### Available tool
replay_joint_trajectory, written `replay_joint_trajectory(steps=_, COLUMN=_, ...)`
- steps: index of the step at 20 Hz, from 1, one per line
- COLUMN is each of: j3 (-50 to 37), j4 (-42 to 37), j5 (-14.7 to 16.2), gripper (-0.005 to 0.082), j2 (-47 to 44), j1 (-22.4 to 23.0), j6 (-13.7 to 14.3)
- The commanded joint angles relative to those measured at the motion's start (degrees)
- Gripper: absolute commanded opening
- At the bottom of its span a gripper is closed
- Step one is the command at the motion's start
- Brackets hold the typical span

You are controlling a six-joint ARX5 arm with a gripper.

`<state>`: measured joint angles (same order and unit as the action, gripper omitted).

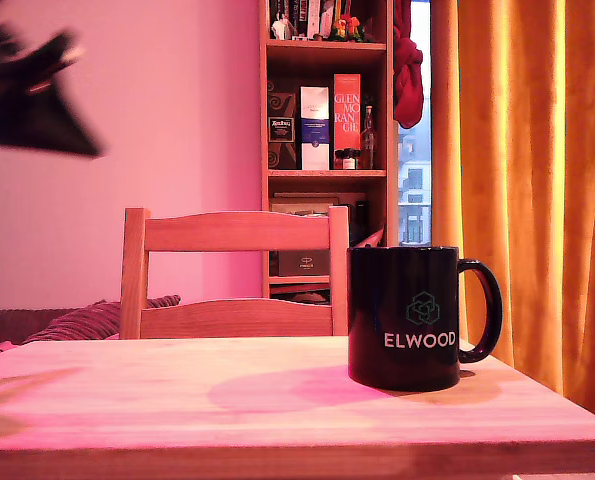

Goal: Pick up the coffee capsules on the table and drop them inside the coffee cup

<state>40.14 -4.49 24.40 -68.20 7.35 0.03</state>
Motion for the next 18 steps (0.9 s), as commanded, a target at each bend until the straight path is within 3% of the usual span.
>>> replay_joint_trajectory(steps=1, j3=-3.34, j4=-1.99, j5=0.72, gripper=-0.0023, j2=2.47, j1=-1.38, j6=-1.46)
replay_joint_trajectory(steps=5, j3=-10.75, j4=-6.27, j5=0.39, gripper=-0.0023, j2=9.84, j1=-3.13, j6=-4.76)
replay_joint_trajectory(steps=9, j3=-18.73, j4=-7.54, j5=-5.42, gripper=-0.0023, j2=19.67, j1=-3.13, j6=-6.25)
replay_joint_trajectory(steps=12, j3=-24.7, j4=-7.41, j5=-6.97, gripper=-0.0023, j2=28.63, j1=-3.13, j6=-7.58)
replay_joint_trajectory(steps=18, j3=-30.29, j4=1.64, j5=-8.44, gripper=-0.0023, j2=48.09, j1=-3.13, j6=-8.22)
